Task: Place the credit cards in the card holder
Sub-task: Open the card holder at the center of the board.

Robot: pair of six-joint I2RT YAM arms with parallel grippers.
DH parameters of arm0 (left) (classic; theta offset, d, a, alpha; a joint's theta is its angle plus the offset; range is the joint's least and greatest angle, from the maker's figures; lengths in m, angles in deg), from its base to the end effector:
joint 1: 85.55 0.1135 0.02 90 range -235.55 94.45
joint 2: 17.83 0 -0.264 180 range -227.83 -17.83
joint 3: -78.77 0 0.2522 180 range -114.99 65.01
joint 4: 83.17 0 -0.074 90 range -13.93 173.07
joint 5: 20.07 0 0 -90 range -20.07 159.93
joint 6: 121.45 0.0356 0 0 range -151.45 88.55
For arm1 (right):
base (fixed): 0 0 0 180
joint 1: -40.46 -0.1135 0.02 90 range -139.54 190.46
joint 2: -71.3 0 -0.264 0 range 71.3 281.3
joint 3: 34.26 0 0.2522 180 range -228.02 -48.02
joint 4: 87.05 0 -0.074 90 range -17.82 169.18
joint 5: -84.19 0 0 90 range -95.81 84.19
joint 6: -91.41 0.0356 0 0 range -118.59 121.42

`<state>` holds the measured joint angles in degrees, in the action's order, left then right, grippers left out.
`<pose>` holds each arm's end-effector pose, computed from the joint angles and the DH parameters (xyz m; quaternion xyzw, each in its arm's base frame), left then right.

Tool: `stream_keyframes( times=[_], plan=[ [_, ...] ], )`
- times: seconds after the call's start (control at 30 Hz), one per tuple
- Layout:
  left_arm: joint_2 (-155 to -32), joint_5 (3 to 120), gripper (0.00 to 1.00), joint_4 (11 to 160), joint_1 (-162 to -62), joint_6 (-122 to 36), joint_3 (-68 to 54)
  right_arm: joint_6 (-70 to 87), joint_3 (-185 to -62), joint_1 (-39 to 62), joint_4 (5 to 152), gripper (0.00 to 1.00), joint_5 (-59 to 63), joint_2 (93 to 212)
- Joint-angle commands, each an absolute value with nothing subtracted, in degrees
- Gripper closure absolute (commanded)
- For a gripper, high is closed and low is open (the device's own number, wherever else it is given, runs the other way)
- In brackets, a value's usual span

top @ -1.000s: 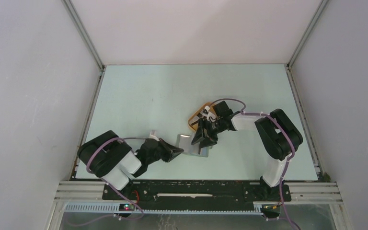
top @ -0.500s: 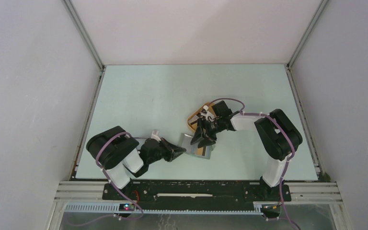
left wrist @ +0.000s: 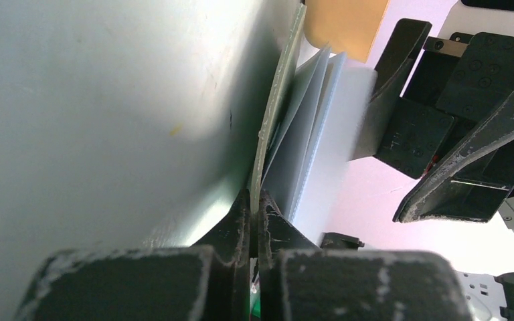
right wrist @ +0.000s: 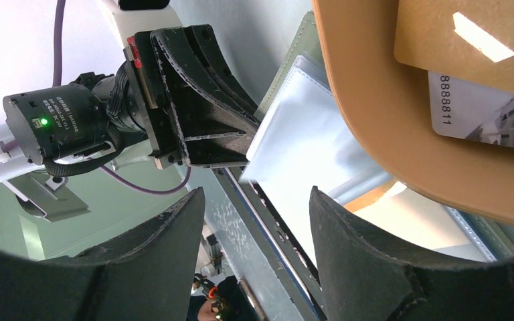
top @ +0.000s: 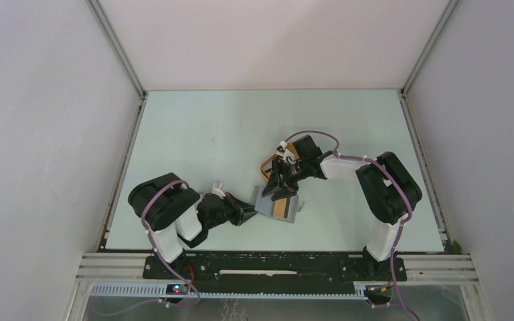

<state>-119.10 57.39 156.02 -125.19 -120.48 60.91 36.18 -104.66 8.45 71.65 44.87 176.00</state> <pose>0.1489 -0.1334 0.0773 -0.2948 0.7831 -0.5262 0.1511 0.2821 0.2088 0.1471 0.1057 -0.8662 -0.4884 0.0019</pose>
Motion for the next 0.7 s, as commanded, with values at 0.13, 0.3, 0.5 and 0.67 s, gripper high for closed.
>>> stream_keyframes(
  times=[0.13, 0.3, 0.5, 0.67],
  plan=[
    [-119.6, 57.9, 0.95, 161.9, -125.4, -122.0, 62.6, 33.5, -107.3, 8.2, 69.9, 0.33, 45.3, 175.7],
    [-118.0, 59.5, 0.88, 161.8, -125.4, -122.1, 64.5, 29.9, -107.3, 8.8, 67.5, 0.33, 43.6, 173.6],
    [-117.8, 60.9, 0.73, 162.9, -124.8, -122.6, 68.2, 25.2, -107.3, 8.4, 62.9, 0.33, 40.0, 172.6],
    [-115.9, 62.0, 0.68, 162.6, -124.5, -122.0, 69.7, 24.1, -107.0, 8.5, 59.8, 0.34, 39.3, 172.5]
  ],
)
